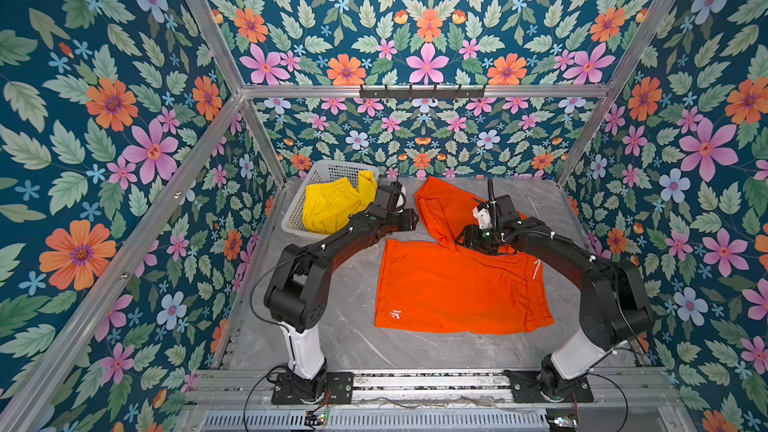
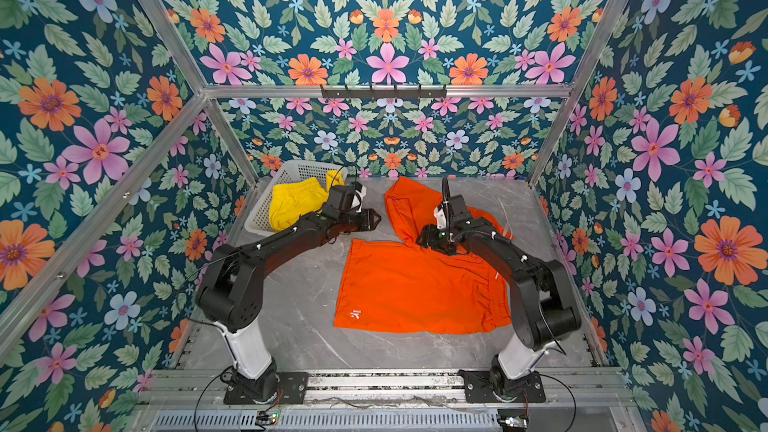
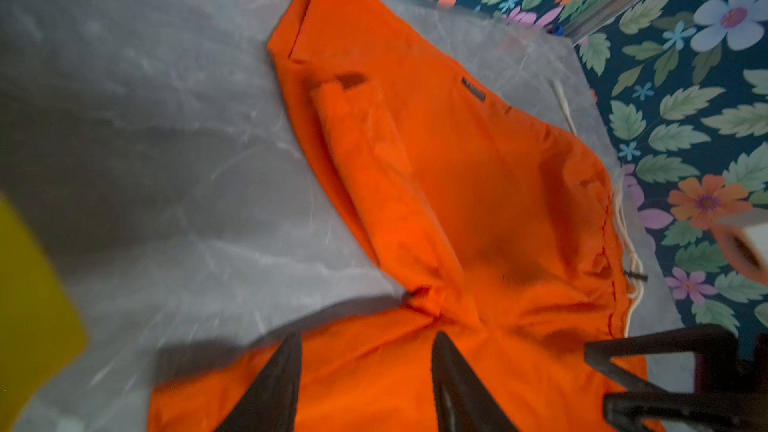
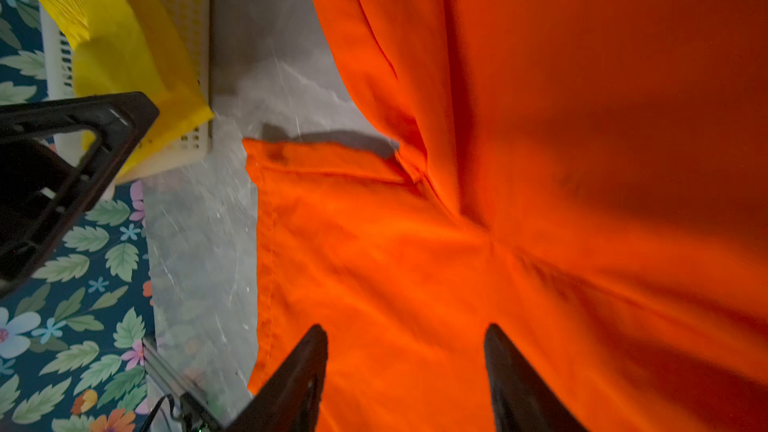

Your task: Fold and stack the shorts

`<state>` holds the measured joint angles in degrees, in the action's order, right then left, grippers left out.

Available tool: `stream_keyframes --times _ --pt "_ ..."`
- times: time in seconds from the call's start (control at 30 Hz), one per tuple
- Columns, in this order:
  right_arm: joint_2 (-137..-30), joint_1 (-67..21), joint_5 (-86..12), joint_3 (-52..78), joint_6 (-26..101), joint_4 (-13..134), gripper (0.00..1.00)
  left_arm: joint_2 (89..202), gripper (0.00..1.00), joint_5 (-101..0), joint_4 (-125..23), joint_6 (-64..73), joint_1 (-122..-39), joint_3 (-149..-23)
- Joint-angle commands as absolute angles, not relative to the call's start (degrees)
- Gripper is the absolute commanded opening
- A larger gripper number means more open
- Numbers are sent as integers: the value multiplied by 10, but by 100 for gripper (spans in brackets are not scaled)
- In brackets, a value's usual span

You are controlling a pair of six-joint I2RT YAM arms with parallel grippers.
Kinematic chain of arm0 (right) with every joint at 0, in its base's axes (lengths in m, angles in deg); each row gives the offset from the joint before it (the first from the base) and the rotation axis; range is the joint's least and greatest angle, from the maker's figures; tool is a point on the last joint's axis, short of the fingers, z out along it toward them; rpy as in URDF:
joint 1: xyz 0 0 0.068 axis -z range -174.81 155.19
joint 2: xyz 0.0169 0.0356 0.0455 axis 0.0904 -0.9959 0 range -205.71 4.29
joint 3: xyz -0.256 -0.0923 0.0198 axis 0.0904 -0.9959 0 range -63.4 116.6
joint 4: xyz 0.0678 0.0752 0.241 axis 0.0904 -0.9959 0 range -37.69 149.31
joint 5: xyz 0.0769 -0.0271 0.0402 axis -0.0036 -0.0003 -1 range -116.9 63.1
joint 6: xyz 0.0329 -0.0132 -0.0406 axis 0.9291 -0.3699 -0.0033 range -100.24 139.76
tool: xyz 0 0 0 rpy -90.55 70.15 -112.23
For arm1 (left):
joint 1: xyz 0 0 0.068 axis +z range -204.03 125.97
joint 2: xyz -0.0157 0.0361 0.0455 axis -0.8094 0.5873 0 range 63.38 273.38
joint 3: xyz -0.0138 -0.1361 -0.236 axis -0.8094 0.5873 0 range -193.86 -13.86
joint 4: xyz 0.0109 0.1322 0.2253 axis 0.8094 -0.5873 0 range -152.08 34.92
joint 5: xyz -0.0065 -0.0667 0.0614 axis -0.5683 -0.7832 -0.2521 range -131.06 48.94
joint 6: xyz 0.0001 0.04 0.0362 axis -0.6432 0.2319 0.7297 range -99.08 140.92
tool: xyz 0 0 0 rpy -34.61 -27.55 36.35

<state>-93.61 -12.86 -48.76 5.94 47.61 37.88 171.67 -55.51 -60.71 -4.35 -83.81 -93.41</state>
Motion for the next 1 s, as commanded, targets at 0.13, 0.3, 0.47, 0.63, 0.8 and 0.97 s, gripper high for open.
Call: stream_keyframes --times 0.13,0.3,0.47,0.63,0.8,0.97 --pt "-1064 -129 -476 170 452 414 61 1839 62 -572 -581 -72 -838 -1057" --pt "-1114 -129 -490 199 454 420 60 1906 63 -575 -550 -114 -838 -1103" --pt "-1129 -130 -517 200 459 435 60 1956 60 -584 -526 -143 -838 -1141" --pt "-1122 -124 -511 196 454 433 60 1982 54 -583 -509 -156 -838 -1162" --pt "-1122 -105 -505 196 462 436 60 1994 31 -582 -502 -157 -838 -1176" --pt "-1151 -74 -484 212 501 427 60 1967 10 -564 -491 -150 -838 -1157"
